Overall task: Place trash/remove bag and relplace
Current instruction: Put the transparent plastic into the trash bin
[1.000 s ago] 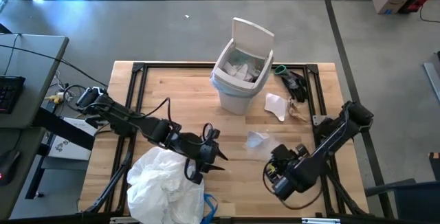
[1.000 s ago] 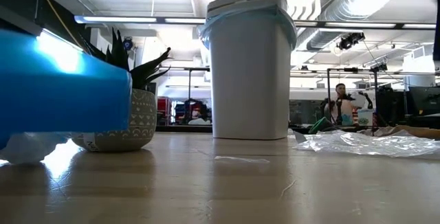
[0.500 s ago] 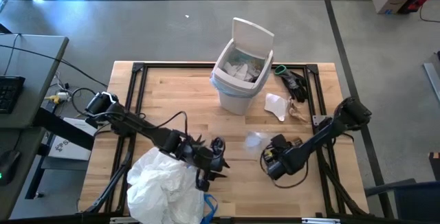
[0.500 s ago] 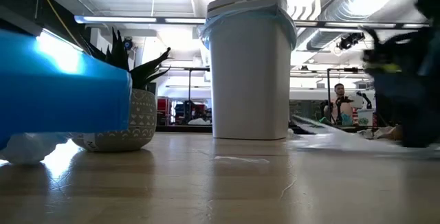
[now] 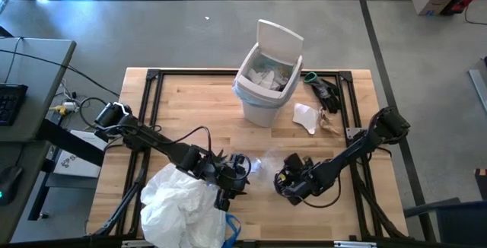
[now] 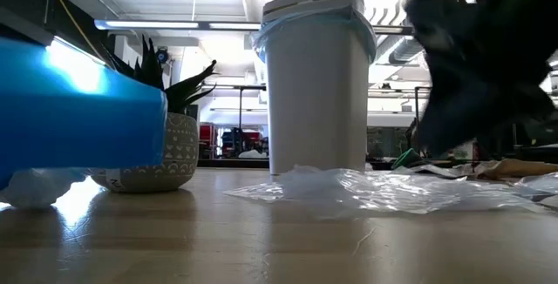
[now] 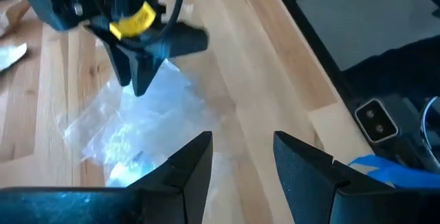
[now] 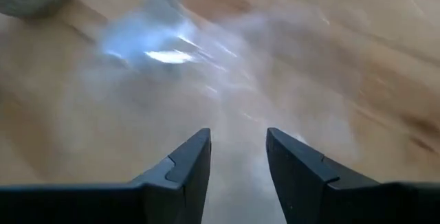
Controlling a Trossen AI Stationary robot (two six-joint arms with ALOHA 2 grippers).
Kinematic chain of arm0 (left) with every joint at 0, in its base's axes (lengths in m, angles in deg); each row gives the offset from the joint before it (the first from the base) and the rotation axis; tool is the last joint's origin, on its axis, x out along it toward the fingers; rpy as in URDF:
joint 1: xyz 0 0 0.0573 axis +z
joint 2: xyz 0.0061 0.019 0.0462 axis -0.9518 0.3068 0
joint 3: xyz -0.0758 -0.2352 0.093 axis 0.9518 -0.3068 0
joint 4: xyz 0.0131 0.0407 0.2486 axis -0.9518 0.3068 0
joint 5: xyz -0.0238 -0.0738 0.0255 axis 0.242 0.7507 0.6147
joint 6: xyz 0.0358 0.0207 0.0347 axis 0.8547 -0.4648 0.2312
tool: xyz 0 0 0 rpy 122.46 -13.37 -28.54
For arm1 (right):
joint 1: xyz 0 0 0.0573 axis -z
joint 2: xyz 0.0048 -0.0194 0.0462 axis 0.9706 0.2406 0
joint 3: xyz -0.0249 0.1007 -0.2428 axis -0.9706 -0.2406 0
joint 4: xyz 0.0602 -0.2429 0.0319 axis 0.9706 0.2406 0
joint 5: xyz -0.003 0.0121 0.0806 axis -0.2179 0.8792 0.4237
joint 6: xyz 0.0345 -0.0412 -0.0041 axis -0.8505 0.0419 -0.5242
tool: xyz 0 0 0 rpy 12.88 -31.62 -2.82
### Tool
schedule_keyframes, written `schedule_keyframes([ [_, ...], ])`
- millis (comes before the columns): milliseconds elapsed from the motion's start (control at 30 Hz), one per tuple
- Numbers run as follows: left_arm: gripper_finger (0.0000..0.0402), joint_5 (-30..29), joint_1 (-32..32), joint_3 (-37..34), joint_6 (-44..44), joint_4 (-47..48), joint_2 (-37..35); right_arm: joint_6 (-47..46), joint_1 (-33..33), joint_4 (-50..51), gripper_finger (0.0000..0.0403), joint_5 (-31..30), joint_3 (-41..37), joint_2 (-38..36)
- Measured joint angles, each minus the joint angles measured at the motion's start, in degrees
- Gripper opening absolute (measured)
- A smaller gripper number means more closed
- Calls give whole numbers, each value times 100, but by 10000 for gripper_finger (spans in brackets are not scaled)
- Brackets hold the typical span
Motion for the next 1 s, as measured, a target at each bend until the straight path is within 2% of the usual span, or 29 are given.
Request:
schedule_keyframes([
  [233, 140, 33, 34, 0, 71, 14, 270, 751, 31, 772, 130, -357, 1011, 0],
  [467, 140, 303, 148, 0, 116, -59, 951, 494, -16, 2329, 130, -461, 2116, 0],
  [600, 140, 346, 242, 0, 116, -275, 1233, 226, -41, 3292, 130, 29, 2649, -4],
  [700, 140, 481, 321, 0, 118, -537, 1402, 209, -155, 3611, 130, 411, 2914, -6],
  [867, 140, 609, 448, 0, 188, -903, 1725, 165, -481, 3683, 130, 885, 3159, -9],
  [1000, 140, 571, 537, 0, 256, -974, 1973, -178, -851, 3574, 130, 1028, 3191, -11],
])
